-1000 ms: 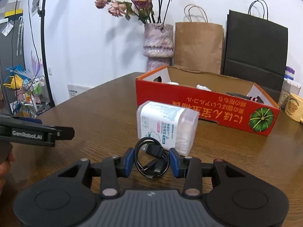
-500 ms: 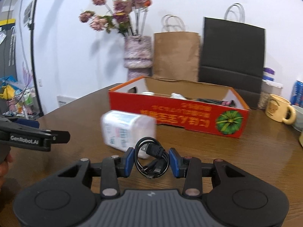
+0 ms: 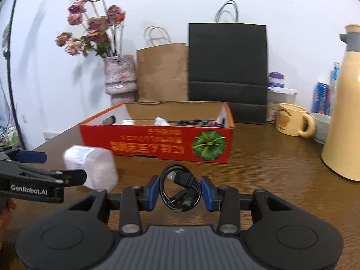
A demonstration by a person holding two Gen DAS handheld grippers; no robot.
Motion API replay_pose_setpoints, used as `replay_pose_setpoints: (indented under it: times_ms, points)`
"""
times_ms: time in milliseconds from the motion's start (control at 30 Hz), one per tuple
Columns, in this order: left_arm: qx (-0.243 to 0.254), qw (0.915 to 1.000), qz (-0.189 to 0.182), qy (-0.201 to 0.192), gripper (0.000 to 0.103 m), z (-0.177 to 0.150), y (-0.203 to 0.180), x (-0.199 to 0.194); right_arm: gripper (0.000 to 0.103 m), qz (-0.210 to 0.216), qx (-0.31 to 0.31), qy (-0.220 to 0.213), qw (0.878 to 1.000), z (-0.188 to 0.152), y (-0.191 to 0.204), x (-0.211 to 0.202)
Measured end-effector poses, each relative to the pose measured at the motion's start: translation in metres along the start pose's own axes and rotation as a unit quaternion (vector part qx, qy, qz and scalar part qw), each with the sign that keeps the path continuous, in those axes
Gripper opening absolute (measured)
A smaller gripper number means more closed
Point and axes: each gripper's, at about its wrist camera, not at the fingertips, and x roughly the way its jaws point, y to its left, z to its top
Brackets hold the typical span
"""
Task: Organize rigid objects
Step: 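Grasp the small black cable with right tool while left tool approaches the swab container, then grasp the white swab container with the left tool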
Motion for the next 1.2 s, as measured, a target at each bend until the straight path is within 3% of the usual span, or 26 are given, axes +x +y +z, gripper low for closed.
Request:
replay_pose_setpoints:
  times_ms: [367, 733, 800, 867, 1200]
  points:
    - [-0.027, 0.9990, 0.035, 0.008, 0.103, 0.007, -0.006, 0.031, 0.039, -0.007, 0.001, -0.002, 1.000, -0.002, -0.012, -0.002]
    - [-0.040, 0.9985, 0.029, 0.023, 0.103, 0.003, -0.002, 0.050, 0.039, -0.008, -0.018, 0.013, 1.000, -0.007, -0.002, 0.004]
    - [-0.044, 0.9987, 0.014, 0.023, 0.099, 0.001, 0.000, 0.049, 0.039, -0.010, -0.021, 0.012, 1.000, -0.008, 0.000, 0.004]
    - [-0.044, 0.9988, 0.011, 0.018, 0.084, 0.000, 0.000, 0.047, 0.039, -0.013, -0.021, 0.012, 1.000, -0.008, -0.001, 0.004]
    - [-0.051, 0.9984, 0.020, -0.012, 0.083, 0.000, 0.000, 0.027, 0.039, -0.026, -0.025, 0.009, 0.999, -0.010, 0.002, 0.006]
